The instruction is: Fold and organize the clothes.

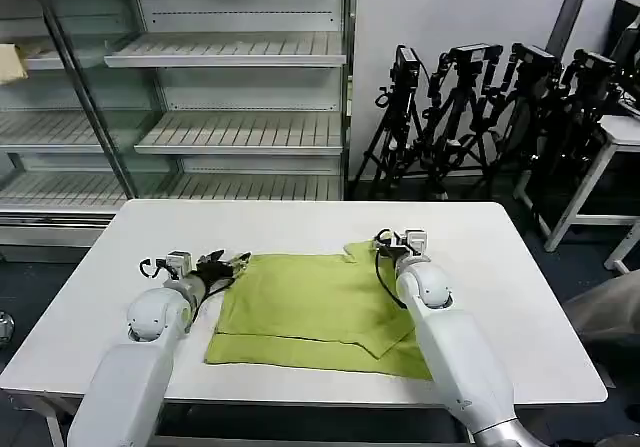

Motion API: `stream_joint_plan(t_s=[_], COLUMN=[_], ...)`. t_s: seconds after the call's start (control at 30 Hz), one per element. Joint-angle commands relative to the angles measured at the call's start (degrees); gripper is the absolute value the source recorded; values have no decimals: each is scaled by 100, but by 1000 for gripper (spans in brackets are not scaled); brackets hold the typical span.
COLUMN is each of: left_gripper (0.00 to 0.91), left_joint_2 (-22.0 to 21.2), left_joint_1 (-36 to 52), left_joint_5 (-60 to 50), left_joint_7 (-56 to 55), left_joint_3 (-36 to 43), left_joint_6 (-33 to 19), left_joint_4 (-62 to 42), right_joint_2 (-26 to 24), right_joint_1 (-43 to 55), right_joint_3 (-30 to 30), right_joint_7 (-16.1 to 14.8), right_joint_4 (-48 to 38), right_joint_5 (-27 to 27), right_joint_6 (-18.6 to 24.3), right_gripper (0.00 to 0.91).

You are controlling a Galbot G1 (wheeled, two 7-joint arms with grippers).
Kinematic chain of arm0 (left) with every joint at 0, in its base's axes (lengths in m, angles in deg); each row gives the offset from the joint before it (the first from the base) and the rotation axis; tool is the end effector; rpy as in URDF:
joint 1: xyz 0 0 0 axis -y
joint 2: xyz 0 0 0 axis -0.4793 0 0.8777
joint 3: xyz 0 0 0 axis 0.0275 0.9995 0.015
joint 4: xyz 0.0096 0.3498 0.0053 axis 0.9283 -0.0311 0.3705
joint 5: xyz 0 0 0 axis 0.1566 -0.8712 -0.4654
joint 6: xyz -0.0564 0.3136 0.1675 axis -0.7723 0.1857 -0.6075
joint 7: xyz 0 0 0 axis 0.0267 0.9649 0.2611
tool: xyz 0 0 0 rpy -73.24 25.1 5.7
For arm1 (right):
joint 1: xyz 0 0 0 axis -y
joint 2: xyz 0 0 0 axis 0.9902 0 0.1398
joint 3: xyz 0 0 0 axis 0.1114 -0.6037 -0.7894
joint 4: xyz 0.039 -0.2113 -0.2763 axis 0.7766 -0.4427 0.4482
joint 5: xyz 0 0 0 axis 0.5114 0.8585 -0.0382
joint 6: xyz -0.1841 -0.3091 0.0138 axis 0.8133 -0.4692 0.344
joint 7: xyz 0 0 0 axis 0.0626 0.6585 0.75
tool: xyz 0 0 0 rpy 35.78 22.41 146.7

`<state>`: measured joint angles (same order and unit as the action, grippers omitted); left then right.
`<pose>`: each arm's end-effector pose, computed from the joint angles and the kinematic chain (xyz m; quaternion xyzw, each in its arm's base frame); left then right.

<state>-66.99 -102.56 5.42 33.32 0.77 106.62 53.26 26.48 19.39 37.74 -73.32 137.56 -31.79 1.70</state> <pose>0.4473 0.0996 -0.2747 -0.1119 -0.9656 0.0202 0.2337 0.5051 0.0235 -0.2642 0.0346 -0.9711 -0.0071 0.2360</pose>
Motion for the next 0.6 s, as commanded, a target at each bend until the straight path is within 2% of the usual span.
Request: stream_joint_plan(t_s=[0.03,0.6], left_gripper=[20,20], left_joint_2=[-1,-32], left_joint_1=[11,28], left_joint_5=[-19,-42], left_joint_7=[40,113], left_joint_3=[13,23], left_joint_6=[-1,-10], left_joint_4=[-33,76], right_joint_2=[20,-28], right_joint_1=[25,60], right_joint_3=[-3,-8], right_joint_7=[-45,-132], right_joint_4=[-67,93], right_joint_5=[-12,21], right_joint_6=[-14,79], right_gripper=[0,0])
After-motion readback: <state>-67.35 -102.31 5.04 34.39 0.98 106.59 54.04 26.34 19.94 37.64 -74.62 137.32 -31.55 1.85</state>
